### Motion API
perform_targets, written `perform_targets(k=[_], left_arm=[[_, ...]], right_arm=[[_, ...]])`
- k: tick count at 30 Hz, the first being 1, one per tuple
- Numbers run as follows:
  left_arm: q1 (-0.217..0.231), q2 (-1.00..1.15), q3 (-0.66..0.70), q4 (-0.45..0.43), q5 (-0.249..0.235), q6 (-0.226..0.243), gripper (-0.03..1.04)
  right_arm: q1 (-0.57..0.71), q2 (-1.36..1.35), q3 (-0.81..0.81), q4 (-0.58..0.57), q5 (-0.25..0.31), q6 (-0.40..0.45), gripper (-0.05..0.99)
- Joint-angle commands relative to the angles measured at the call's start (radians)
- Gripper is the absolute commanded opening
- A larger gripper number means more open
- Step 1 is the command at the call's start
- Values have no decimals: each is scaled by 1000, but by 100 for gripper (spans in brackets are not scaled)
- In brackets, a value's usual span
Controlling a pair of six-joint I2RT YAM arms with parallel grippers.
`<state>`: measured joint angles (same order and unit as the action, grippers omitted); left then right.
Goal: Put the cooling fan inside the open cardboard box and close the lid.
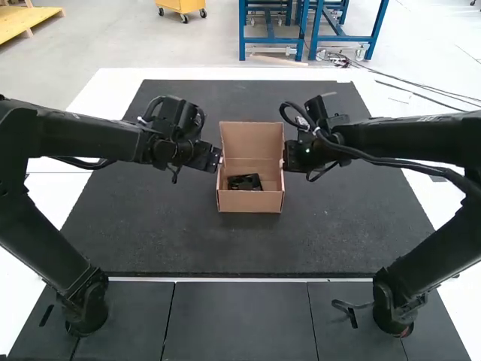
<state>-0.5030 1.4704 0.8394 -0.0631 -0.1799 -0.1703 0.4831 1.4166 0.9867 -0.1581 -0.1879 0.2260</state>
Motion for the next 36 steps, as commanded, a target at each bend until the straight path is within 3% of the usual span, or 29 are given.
perform_targets(k=[1,7,22,27,32,33,36], left_arm=[[-12,-47,-8,14,40,-15,96],[-12,-64,-25,19,43,-15,96],[-12,-131,-120,20,56,-5,96],[-12,-144,-129,16,56,-1,96],[-12,-150,-131,0,56,5,96],[-14,-151,-129,-6,56,6,96],[-14,-159,-128,-21,56,11,96]], right_arm=[[26,-36,-17,5,-41,16,1],[37,-42,-37,17,-65,27,1],[57,-41,-71,32,-62,26,1],[58,-41,-83,38,-47,21,1],[57,-38,-88,38,4,-24,1],[58,-38,-86,38,13,-25,2],[58,-38,-71,34,34,-30,21]])
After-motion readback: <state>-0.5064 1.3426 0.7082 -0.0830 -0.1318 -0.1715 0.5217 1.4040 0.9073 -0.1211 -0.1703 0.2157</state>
